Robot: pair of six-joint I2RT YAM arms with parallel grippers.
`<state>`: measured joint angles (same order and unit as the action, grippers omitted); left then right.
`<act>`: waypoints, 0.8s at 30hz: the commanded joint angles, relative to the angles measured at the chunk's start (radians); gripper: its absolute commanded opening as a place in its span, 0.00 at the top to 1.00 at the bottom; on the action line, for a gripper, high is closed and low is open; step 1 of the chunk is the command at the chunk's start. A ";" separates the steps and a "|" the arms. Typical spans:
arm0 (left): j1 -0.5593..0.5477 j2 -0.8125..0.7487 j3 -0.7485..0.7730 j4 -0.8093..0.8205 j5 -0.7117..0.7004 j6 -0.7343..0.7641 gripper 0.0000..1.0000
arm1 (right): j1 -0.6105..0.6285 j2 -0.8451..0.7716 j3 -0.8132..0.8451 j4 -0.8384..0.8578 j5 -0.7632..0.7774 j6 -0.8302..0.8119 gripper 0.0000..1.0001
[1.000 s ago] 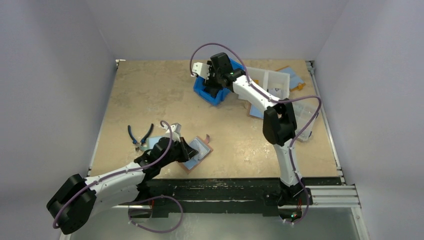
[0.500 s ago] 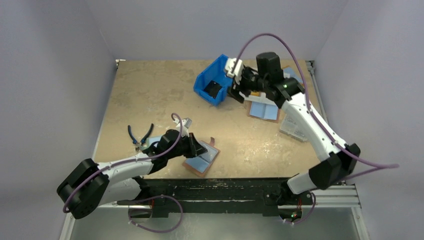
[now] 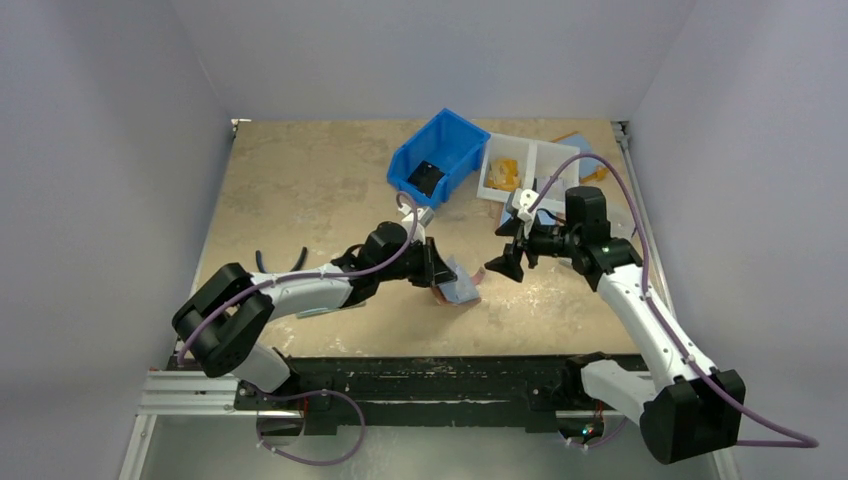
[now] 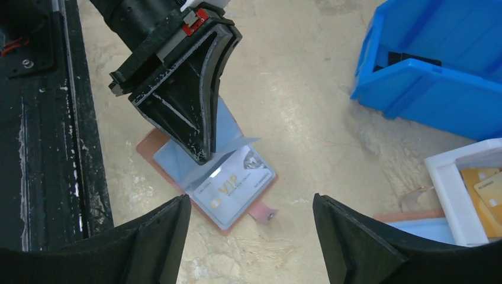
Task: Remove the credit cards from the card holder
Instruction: Remove the credit card from the card holder.
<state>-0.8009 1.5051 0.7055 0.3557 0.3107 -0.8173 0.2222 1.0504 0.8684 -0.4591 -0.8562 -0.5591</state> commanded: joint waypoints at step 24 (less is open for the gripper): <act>0.061 -0.201 -0.201 -0.436 -0.536 -0.078 0.62 | 0.006 0.125 -0.141 0.089 -0.158 -0.173 0.22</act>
<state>-0.7509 1.4002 0.5114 0.1303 -0.0635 -0.8822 0.2104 1.1687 0.7258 -0.4026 -1.0149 -0.7452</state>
